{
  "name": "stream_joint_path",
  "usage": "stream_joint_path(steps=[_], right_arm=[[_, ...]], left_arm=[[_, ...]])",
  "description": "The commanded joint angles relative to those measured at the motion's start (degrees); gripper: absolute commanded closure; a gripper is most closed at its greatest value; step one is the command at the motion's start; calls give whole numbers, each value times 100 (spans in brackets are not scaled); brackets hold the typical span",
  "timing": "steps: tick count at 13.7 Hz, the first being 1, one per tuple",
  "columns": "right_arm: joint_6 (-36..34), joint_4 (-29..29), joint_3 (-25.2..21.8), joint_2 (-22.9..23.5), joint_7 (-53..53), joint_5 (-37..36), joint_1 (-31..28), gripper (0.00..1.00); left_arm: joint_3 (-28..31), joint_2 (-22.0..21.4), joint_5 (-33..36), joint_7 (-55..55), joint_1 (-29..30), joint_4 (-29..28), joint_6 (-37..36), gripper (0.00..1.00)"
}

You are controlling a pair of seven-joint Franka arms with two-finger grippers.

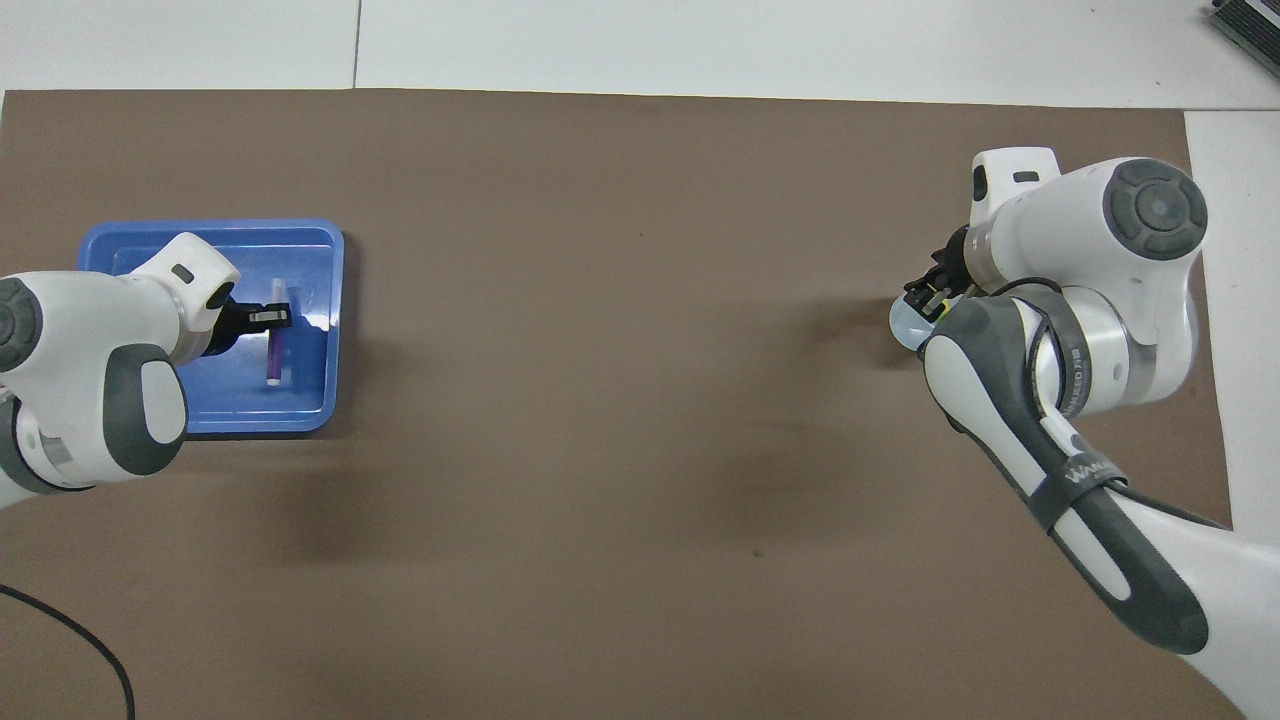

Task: Right arm passes pens to left for tray arrangement
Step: 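Release the pen in the tray while the right gripper reaches the cup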

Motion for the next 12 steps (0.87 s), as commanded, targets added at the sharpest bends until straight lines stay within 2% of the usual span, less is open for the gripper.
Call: stream_joint_path(steps=[1,2,5,6,8,9,12], right_arm=[[0,-29,87,-13,-102,-130,-132,63],[0,-29,87,-13,-103,-130,-132,68],[0,-29,87,-13,-111,-130,-168,77],[0,-38,87,-13,-111,-130,-168,79],[0,-38,87,-22,-111,-112,-176,89],[-9,-38,87,-22,-111,-112,-176,99],[-210,49,87,-22,-111,-86,-194,100]], left_arm=[[58,61,112,-3,-71,-74,182,100],[58,61,112,-3,-71,-74,182,100],[58,69,112,-30,-80,-65,182,89],[49,69,112,-47,-80,-65,173,77],[49,69,112,-56,-80,-65,164,61],[58,69,112,-56,-80,-65,155,60],[58,69,112,-56,-80,-65,146,59]])
